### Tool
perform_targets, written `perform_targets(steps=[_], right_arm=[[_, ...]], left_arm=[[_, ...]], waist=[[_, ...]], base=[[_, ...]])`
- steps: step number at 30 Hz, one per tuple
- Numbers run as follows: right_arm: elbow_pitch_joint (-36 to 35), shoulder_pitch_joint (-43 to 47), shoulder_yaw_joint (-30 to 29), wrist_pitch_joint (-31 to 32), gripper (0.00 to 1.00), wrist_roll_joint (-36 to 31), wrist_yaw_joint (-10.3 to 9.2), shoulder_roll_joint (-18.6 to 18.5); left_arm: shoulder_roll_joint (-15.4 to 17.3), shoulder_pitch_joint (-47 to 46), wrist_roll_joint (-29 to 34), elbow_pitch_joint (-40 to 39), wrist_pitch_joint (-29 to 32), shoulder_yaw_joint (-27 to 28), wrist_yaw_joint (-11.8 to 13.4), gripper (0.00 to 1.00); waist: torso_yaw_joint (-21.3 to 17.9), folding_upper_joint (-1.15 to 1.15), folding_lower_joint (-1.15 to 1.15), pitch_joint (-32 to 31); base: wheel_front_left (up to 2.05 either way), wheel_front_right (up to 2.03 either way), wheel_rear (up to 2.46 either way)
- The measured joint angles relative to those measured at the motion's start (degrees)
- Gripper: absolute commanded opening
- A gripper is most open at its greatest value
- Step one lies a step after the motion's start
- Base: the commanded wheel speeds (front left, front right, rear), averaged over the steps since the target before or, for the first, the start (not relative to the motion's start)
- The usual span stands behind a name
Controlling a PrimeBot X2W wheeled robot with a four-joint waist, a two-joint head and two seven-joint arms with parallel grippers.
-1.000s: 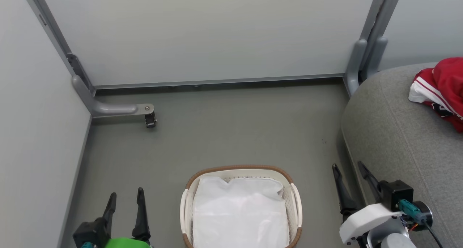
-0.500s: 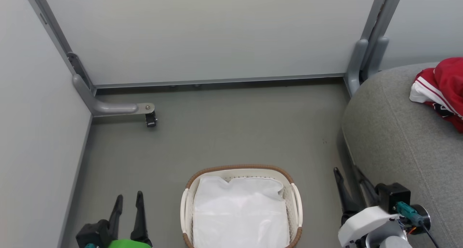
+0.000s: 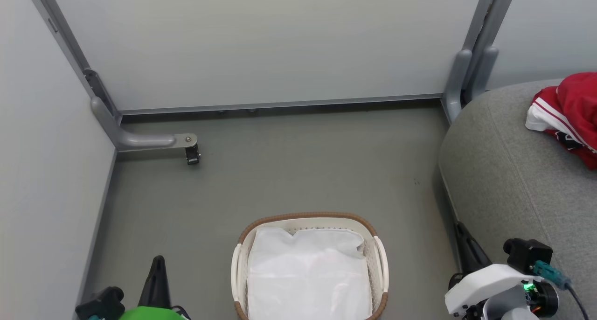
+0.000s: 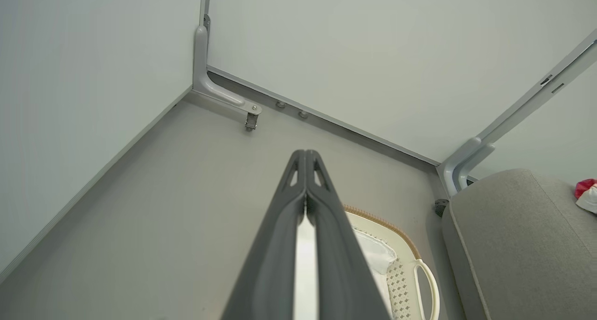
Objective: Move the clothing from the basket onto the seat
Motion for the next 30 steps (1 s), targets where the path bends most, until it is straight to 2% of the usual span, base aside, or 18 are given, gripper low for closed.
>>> perform_targets(steps=[30], right_arm=[[-2.7, -0.2, -3.4, 6.6, 0.00, 25.9, -0.01, -0.1]], left_arm=[[0.0, -3.0, -23.7, -1.7, 6.8, 3.8, -1.4, 0.00]], waist=[[-1.0, 0.00, 0.00, 0.1]], base=[[0.00, 0.00, 0.00]])
